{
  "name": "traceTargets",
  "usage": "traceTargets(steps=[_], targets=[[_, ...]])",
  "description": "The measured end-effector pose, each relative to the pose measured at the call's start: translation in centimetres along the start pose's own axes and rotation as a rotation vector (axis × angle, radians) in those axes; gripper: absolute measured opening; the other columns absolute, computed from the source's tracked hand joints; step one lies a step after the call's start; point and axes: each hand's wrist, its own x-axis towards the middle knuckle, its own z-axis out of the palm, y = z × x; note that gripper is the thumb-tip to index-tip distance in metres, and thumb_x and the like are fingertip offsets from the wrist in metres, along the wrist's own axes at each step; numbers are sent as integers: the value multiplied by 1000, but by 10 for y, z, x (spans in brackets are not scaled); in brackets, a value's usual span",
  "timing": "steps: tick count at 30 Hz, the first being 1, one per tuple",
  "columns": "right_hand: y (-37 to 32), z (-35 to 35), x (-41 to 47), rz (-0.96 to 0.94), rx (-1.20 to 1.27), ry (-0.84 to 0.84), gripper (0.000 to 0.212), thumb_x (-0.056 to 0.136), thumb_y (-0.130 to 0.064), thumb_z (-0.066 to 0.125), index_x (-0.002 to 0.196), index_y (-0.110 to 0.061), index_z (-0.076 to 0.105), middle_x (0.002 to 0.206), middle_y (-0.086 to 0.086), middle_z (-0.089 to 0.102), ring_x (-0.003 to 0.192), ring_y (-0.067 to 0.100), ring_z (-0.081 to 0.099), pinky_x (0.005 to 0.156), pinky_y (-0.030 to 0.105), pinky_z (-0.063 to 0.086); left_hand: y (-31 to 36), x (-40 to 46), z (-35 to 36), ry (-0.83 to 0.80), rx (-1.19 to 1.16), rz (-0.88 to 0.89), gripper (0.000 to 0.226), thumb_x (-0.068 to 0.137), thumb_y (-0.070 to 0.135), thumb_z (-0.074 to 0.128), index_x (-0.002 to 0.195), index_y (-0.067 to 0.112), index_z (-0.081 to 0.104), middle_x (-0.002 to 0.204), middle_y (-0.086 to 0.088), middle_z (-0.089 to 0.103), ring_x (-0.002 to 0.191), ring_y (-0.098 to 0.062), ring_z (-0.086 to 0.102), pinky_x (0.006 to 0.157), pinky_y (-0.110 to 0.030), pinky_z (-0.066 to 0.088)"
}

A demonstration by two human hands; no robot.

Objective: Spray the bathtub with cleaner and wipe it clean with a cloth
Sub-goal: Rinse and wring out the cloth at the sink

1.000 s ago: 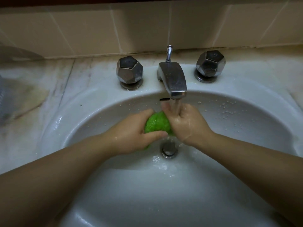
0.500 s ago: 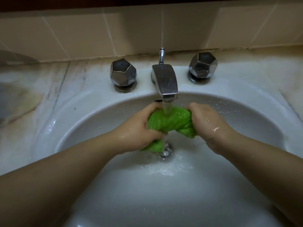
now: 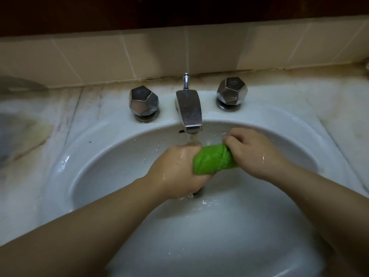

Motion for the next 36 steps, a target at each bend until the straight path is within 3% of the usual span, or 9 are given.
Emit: traceTargets(steps=[3, 5, 8, 13, 17, 23, 28, 32, 36], targets=[[-8, -9, -1, -22, -73, 62, 22, 94, -38, 61, 80, -21, 59, 74, -7, 62, 73, 10, 56, 58, 29, 37, -3, -19, -12, 7, 91, 23, 31, 79, 53, 72, 87, 36, 47, 75, 11, 63, 69, -16, 62, 57, -31, 47], [-15, -21, 3, -96, -140, 203, 15, 93, -38, 63, 94, -25, 58, 88, -7, 60, 76, 18, 55, 63, 34, 40, -3, -28, -21, -2, 115, 46, 28, 78, 53, 66, 89, 34, 49, 79, 13, 61, 73, -15, 61, 60, -34, 48], [-26, -34, 16, -172, -262, 330, 35, 95, -33, 62, 125, -20, 50, 115, 4, 41, 79, 28, 46, 67, 35, 37, 0, -38, -33, -1, 104, 47, 28, 79, 54, 59, 95, 34, 49, 86, 16, 56, 81, -14, 59, 65, -34, 48], [-31, -52, 59, -204, -508, 103, 53, 105, -42, 43, 154, -28, 29, 138, 19, 39, 97, 42, 58, 71, 40, 44, 5, -47, -43, 7, 107, 54, 31, 80, 56, 60, 97, 31, 54, 90, 14, 55, 84, -16, 56, 66, -36, 47], [-29, -66, 75, -217, -594, -18, 52, 103, -55, 42, 145, -24, 34, 128, 19, 47, 103, 44, 59, 82, 45, 50, 6, -51, -44, 14, 118, 59, 28, 81, 45, 72, 93, 28, 55, 86, 11, 56, 80, -17, 56, 65, -37, 46], [-46, -58, 78, -142, -643, 82, 40, 103, -53, 43, 119, -17, 37, 91, 13, 54, 79, 34, 48, 63, 39, 38, 11, -58, -44, 63, 114, 22, 28, 79, 46, 72, 96, 28, 59, 88, 11, 60, 83, -17, 56, 66, -34, 42], [-64, -52, 75, 10, -541, 80, 37, 105, -45, 46, 126, -16, 37, 96, 12, 55, 85, 34, 47, 67, 39, 39, 14, -73, -50, 128, 137, -3, 29, 80, 44, 74, 96, 25, 60, 92, 11, 54, 88, -16, 51, 68, -30, 35], [-63, -62, 57, 97, -316, -35, 44, 99, -45, 55, 131, -19, 40, 117, 15, 58, 95, 35, 53, 76, 37, 41, 16, -93, -67, 163, 54, -61, 36, 74, 44, 85, 98, 24, 66, 97, 11, 45, 90, -11, 47, 71, -26, 38], [-84, -57, -3, -52, -122, 223, 35, 96, -43, 60, 121, -19, 55, 107, 5, 63, 94, 29, 60, 76, 36, 46, 23, -111, -95, 72, 22, -86, 48, 70, 46, 90, 107, 31, 63, 96, 14, 57, 88, -13, 56, 71, -30, 40]])
